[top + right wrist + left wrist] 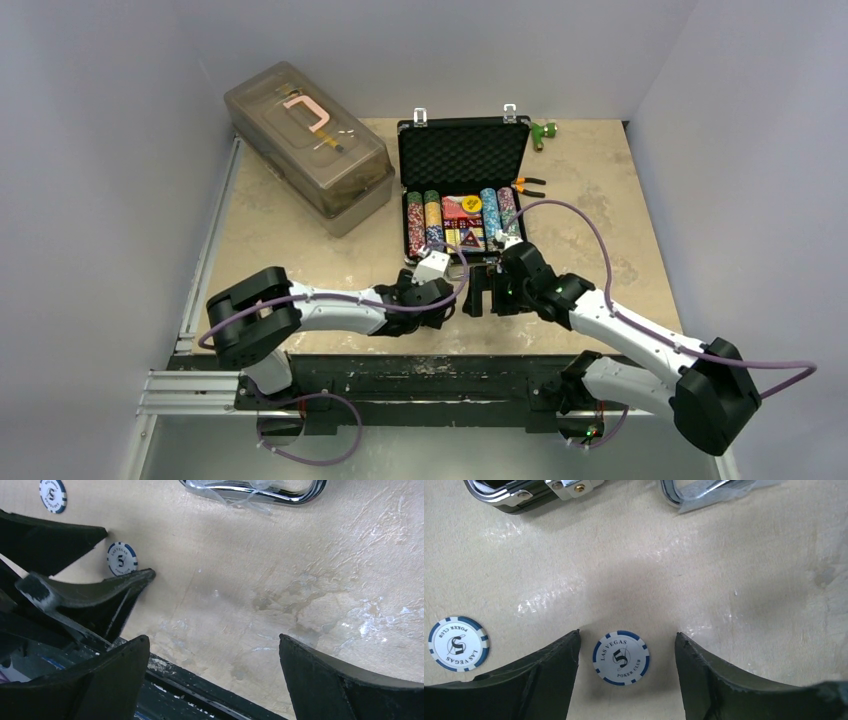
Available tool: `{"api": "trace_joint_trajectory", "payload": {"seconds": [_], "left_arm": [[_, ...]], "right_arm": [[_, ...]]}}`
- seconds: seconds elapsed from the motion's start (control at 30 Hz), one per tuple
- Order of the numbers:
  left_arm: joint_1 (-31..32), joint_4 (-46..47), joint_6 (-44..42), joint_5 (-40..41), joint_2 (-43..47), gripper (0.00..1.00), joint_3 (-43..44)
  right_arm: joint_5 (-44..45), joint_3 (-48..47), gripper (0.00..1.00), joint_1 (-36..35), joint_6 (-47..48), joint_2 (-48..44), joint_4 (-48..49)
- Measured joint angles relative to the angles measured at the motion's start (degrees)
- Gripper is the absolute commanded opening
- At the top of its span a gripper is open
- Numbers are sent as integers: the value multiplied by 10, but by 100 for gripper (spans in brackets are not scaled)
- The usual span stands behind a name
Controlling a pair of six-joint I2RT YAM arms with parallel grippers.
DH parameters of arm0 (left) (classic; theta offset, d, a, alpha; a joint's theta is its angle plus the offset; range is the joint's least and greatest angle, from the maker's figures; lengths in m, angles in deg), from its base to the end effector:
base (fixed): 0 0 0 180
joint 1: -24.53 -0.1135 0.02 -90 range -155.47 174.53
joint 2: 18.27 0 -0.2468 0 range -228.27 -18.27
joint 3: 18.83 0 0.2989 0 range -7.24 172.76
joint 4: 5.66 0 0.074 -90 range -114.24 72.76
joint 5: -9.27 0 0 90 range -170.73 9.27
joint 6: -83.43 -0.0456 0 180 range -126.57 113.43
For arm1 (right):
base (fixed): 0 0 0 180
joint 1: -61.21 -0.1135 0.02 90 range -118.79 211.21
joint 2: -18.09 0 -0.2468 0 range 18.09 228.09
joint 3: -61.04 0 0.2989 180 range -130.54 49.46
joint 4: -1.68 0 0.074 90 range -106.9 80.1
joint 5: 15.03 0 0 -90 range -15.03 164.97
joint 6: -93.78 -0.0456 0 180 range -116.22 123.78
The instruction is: Pack up texas hold em set
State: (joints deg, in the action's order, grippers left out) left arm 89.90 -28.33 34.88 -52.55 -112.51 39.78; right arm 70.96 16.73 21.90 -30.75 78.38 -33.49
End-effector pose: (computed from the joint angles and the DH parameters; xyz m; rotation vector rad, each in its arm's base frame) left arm 0.1618 -0.3012 0.0883 0.3330 2.4048 -0.1897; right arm 0.1991 0.1672 0.1525 -0.1390 2.5680 0.6167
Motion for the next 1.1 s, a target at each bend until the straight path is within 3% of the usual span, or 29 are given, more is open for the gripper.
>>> {"api": "trace_joint_trajectory", "payload": {"seconds": [0.2, 0.43, 0.57, 0.73, 1.1], "left_arm": [[38, 69, 21, 51, 15, 66, -51], [42, 119, 51, 75, 31, 55, -89], [45, 116, 57, 85, 31, 61, -90], [63, 87, 59, 95, 24, 61, -76], [78, 67, 76, 116, 17, 49, -71]], "right_arm": [[2, 0, 99, 0, 0, -11, -2], [14, 0, 99, 0, 0, -15, -9], [15, 0, 99, 0, 0, -14, -11], [15, 0, 99, 0, 0, -14, -11], [15, 0, 99, 0, 1, 5, -7]]}}
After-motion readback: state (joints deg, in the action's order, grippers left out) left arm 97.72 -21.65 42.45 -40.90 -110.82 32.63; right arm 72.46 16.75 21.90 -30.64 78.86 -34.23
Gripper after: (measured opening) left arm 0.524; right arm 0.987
